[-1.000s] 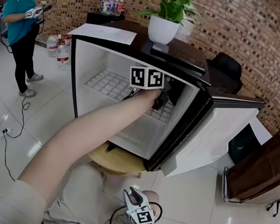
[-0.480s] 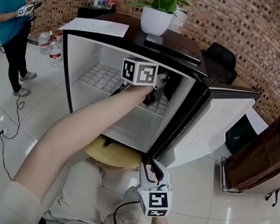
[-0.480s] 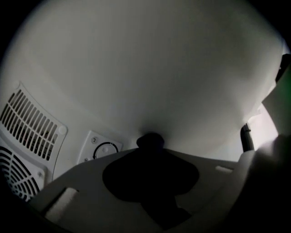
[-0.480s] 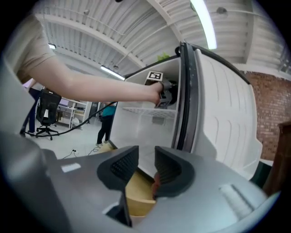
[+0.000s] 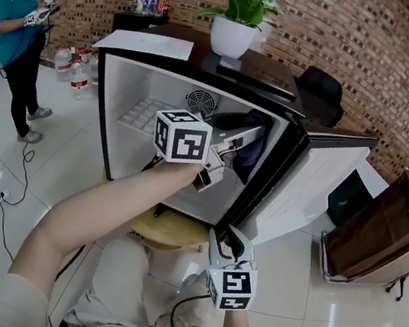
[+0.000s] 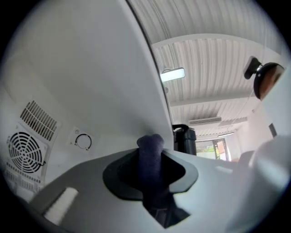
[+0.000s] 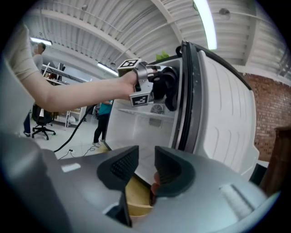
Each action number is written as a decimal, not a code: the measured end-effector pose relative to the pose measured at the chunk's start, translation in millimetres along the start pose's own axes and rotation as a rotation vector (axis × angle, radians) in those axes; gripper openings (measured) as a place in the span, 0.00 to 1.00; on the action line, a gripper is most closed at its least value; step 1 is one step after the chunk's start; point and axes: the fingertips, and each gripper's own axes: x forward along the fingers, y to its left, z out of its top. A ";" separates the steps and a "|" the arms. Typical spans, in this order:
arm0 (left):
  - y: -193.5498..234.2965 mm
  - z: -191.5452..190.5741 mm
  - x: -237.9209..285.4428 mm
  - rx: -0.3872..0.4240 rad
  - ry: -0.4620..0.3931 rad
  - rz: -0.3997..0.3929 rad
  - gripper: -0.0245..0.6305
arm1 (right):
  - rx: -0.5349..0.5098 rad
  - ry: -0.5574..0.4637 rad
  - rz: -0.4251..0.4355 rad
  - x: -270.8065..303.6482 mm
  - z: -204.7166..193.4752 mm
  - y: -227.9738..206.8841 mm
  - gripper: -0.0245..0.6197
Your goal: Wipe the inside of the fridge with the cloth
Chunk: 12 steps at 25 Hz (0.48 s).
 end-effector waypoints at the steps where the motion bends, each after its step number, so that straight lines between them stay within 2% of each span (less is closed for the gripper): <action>1: 10.1 -1.0 -0.4 0.004 0.006 0.047 0.19 | 0.002 0.001 -0.001 0.3 2.4 -0.3 0.21; 4: 56.5 -4.5 8.1 0.041 0.051 0.205 0.19 | 0.008 -0.008 0.002 -0.7 10.6 0.1 0.21; 9: 112.7 -10.3 40.8 0.162 0.167 0.374 0.19 | 0.004 -0.020 0.014 -5.8 12.9 3.5 0.21; 12: 128.8 -24.0 51.1 0.139 0.218 0.441 0.19 | 0.011 -0.005 0.017 -8.0 2.9 3.5 0.21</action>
